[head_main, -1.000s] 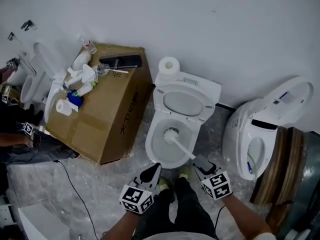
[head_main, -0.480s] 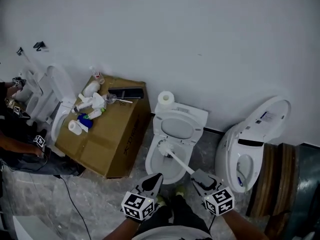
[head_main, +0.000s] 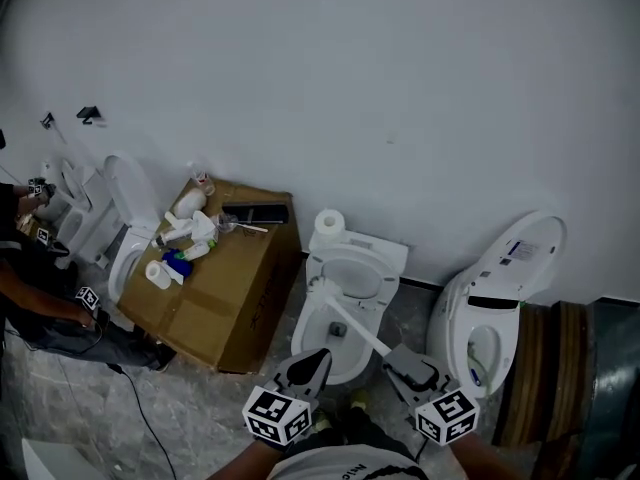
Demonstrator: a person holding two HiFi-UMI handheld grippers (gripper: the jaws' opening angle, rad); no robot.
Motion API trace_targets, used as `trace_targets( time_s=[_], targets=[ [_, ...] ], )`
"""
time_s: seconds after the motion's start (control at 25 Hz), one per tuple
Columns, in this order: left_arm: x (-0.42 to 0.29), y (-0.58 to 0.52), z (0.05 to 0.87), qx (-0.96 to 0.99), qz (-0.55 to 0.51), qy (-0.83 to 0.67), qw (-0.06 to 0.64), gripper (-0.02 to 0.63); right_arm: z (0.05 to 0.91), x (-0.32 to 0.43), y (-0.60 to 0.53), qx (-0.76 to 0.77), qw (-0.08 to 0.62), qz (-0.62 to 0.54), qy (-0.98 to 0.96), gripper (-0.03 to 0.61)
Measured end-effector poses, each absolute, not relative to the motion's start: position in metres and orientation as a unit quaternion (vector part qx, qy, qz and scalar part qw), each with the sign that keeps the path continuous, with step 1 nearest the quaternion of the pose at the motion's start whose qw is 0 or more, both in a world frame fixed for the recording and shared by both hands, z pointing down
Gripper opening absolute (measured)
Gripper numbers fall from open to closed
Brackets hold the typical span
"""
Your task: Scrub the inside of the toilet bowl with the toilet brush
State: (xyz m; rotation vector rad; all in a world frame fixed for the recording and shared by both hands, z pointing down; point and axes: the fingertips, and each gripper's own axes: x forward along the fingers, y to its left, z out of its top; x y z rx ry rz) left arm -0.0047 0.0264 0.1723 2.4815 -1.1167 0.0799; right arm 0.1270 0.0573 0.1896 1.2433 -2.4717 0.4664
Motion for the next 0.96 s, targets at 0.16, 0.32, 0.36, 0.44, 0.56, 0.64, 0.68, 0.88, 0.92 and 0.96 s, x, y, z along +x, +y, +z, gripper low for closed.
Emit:
trace_targets(
  time_s=[0.16,0.32,0.36,0.44,0.56,0.64,0.68,0.88,0.92,0.96],
  targets=[
    [-0.005,0.015,0.157,0.891,0.017,-0.41,0.193,0.006,0.174,0.126,0.05,0.436,0.156,0.146,-0.874,0.156],
    [-0.006,0.004,0.144,0.891,0.007,-0.417,0.179,0.006,0.164,0.124,0.044,0.435,0.149,0.136,-0.877,0.156],
    [-0.006,0.003,0.142,0.891,0.005,-0.418,0.178,0.006,0.163,0.123,0.043,0.435,0.148,0.135,-0.878,0.156],
    [-0.006,0.001,0.139,0.891,0.002,-0.419,0.177,0.006,0.161,0.121,0.04,0.432,0.147,0.134,-0.88,0.156],
    [-0.003,-0.002,0.136,0.891,0.001,-0.418,0.175,0.006,0.158,0.117,0.036,0.427,0.145,0.132,-0.883,0.156],
    [-0.001,-0.004,0.134,0.892,0.0,-0.418,0.173,0.006,0.157,0.114,0.033,0.425,0.144,0.132,-0.884,0.156],
    [-0.001,-0.005,0.133,0.892,0.0,-0.418,0.172,0.006,0.156,0.114,0.032,0.424,0.144,0.131,-0.885,0.156],
    [-0.001,-0.012,0.128,0.892,-0.003,-0.42,0.167,0.006,0.153,0.115,0.028,0.424,0.142,0.131,-0.885,0.156],
    [-0.001,-0.014,0.127,0.892,-0.004,-0.421,0.167,0.006,0.152,0.116,0.026,0.425,0.141,0.132,-0.884,0.156],
    [-0.001,-0.016,0.127,0.892,-0.005,-0.421,0.167,0.006,0.152,0.117,0.024,0.426,0.141,0.132,-0.884,0.156]
  ],
)
